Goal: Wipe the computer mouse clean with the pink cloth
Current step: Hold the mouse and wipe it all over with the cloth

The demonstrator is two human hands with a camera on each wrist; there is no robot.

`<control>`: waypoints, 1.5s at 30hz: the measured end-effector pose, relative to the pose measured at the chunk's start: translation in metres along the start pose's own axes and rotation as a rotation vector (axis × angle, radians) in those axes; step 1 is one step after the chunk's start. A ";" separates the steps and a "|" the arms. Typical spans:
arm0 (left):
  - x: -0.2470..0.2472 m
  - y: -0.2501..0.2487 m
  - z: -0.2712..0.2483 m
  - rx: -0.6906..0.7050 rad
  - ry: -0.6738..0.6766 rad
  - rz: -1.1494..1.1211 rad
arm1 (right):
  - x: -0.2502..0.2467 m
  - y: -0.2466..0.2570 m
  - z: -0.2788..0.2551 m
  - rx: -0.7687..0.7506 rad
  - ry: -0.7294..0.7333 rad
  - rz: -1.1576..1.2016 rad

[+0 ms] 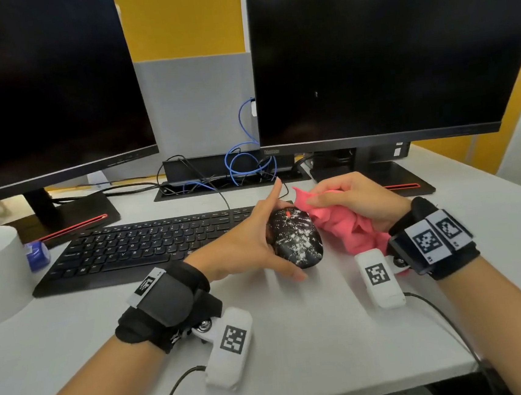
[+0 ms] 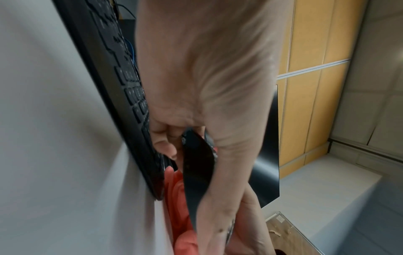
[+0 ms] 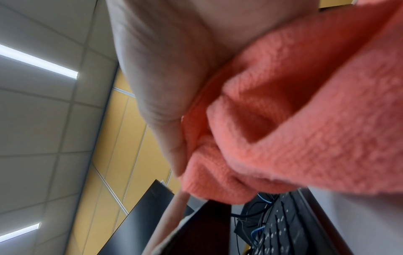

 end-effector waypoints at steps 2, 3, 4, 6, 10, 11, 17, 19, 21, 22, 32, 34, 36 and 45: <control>0.003 -0.001 0.000 0.008 0.013 0.015 | -0.001 -0.004 0.002 0.006 -0.004 0.032; 0.004 -0.002 0.000 0.012 0.016 0.016 | -0.002 -0.005 0.002 0.012 -0.003 0.036; 0.005 -0.002 0.001 0.016 0.018 0.015 | -0.002 -0.007 0.002 0.020 0.008 0.027; 0.005 -0.001 0.001 0.021 0.022 0.021 | -0.002 -0.007 0.001 0.034 0.042 -0.014; 0.005 0.000 0.001 0.020 0.019 0.023 | -0.004 -0.006 0.001 0.027 0.018 -0.037; 0.005 -0.001 0.000 0.019 0.016 0.020 | -0.004 -0.005 0.001 0.016 0.009 -0.040; 0.005 -0.003 0.000 0.016 0.015 0.013 | -0.007 -0.004 -0.001 0.062 0.040 -0.128; 0.005 -0.003 -0.001 0.019 0.018 0.003 | -0.011 -0.003 -0.001 0.043 -0.010 -0.129; 0.006 -0.004 -0.001 0.029 0.031 -0.006 | -0.009 -0.003 0.001 0.024 -0.022 -0.106; 0.006 -0.004 0.000 0.033 0.038 -0.018 | -0.006 -0.004 0.001 0.026 -0.001 -0.105; 0.007 -0.006 -0.002 0.043 0.075 -0.021 | -0.006 -0.001 -0.002 0.034 0.064 -0.117; 0.008 -0.007 -0.003 0.046 0.084 -0.023 | -0.002 -0.002 -0.005 0.065 0.130 -0.124; 0.008 -0.008 -0.003 0.048 0.087 -0.020 | -0.006 0.001 -0.007 0.064 0.134 -0.162; 0.008 -0.008 -0.003 0.046 0.107 -0.013 | -0.003 -0.002 -0.008 0.071 0.183 -0.124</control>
Point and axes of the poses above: each hand's wrist, its own z-axis towards the middle knuckle, its own x-axis out of the palm, y = z × x, the point moved 2 cm from there along z, towards the middle knuckle, and after that the axes turned 10 degrees about y, right-handed, at the moved point
